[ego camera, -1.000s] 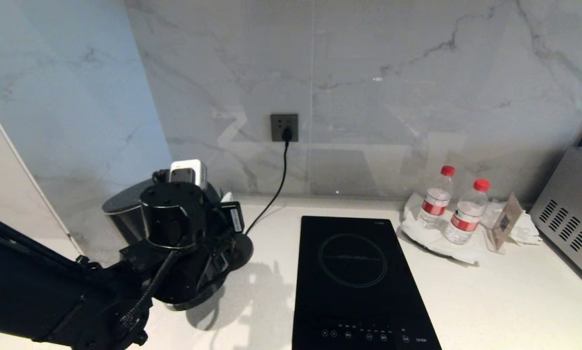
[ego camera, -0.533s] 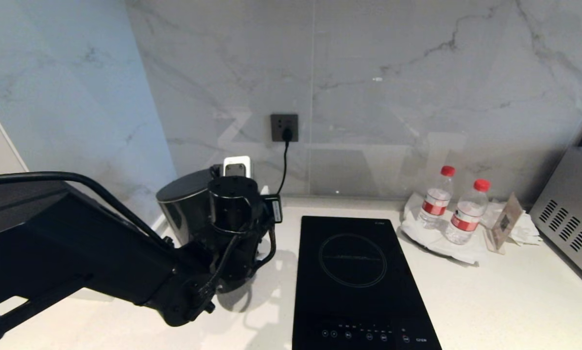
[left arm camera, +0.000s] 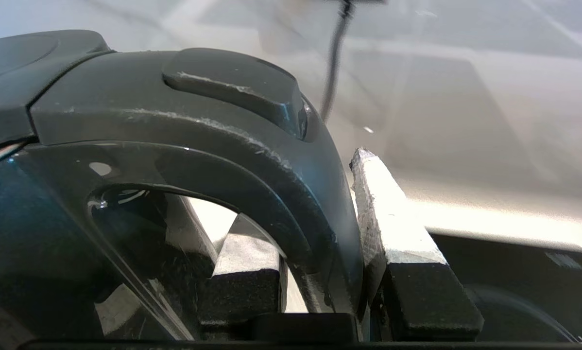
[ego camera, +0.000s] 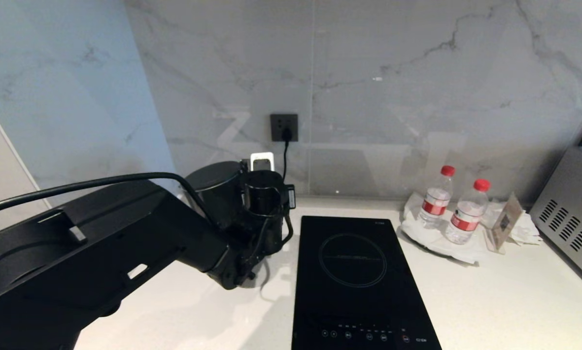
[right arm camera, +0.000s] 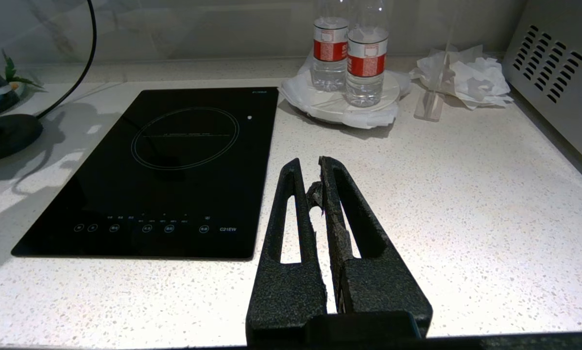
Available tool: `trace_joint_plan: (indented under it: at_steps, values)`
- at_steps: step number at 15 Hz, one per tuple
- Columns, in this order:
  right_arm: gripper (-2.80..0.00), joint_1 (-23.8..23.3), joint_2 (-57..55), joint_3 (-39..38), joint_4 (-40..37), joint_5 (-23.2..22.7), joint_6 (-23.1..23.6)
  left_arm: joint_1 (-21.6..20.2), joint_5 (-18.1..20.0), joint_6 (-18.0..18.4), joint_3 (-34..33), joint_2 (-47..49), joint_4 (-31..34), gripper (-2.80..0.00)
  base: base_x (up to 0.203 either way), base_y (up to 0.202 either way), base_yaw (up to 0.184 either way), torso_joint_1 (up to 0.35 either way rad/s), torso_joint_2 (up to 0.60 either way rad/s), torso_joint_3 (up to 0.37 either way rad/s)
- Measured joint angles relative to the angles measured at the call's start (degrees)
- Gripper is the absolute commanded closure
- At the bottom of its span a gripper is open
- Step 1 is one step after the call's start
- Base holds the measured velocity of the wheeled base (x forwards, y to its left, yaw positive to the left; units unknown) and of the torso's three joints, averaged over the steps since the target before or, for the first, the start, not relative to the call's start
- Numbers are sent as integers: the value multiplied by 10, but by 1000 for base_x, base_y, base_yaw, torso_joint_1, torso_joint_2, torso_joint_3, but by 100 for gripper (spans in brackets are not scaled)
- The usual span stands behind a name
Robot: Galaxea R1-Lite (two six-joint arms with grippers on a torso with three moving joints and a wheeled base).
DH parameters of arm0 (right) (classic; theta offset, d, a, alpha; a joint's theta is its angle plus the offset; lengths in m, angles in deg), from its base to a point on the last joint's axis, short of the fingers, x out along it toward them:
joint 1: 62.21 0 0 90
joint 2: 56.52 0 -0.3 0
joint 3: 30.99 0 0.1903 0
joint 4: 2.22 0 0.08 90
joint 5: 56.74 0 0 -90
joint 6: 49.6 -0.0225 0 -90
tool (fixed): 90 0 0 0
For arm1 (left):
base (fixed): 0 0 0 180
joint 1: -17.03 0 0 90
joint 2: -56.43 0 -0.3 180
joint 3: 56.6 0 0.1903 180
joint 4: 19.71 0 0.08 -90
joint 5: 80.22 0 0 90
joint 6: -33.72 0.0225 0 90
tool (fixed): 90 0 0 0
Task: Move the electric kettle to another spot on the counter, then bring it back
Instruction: Place it on the power base
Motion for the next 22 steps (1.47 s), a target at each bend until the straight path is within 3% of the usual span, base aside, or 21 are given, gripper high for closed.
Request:
trace_joint_plan:
  at_steps: [5, 14, 22]
  values:
    - [0, 0, 0, 0, 0, 0, 0, -12, -4, 22, 84, 71, 7, 0, 0, 0, 0, 0, 0, 0]
    - [0, 0, 0, 0, 0, 0, 0, -45, -5, 45, 172, 149, 14, 0, 0, 0, 0, 0, 0, 0]
    - [0, 0, 0, 0, 0, 0, 0, -72, -5, 46, 175, 177, 18, 0, 0, 0, 0, 0, 0, 0]
